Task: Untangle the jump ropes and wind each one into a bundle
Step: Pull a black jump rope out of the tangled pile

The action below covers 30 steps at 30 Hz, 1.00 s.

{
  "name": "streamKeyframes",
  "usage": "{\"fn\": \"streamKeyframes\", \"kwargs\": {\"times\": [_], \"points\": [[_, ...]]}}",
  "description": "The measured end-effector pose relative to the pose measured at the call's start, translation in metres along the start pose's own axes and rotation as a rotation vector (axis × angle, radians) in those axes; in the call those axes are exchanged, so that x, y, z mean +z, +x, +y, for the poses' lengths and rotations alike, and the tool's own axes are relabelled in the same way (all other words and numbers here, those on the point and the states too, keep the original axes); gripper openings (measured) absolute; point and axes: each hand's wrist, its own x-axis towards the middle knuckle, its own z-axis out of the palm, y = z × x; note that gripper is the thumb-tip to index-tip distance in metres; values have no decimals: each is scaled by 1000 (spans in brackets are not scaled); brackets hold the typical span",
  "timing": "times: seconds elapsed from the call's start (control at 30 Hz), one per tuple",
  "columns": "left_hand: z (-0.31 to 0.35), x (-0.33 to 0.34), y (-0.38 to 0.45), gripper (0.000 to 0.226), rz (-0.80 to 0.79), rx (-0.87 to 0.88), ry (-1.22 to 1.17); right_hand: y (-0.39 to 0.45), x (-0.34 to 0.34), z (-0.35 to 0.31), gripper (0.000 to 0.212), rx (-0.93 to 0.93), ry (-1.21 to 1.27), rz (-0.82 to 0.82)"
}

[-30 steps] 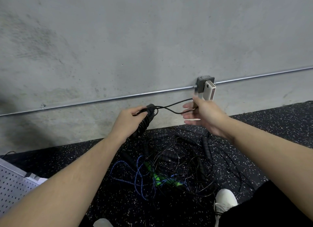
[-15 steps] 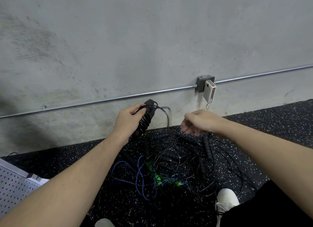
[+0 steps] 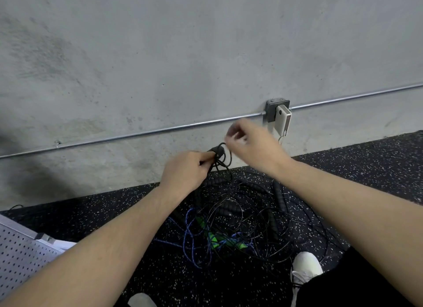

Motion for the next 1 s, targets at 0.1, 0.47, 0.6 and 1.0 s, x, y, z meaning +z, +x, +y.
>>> {"fn": "streamKeyframes", "kwargs": {"times": [0.1,0.47,0.6,1.0], "points": [[6,5,-1,36,-29,68,56,-2,15,3,43,210,-81,-261],[5,8,-1,31,-38,80,15,4,17,9,57,-68,-238,-82],[-2,13,0,28,-42,49,-22,7,19,20,28,-232,-649,-46],[-8,-13,1,13,-45,-437,-1097,-3,31,19,47,-359,-69,-79]]}}
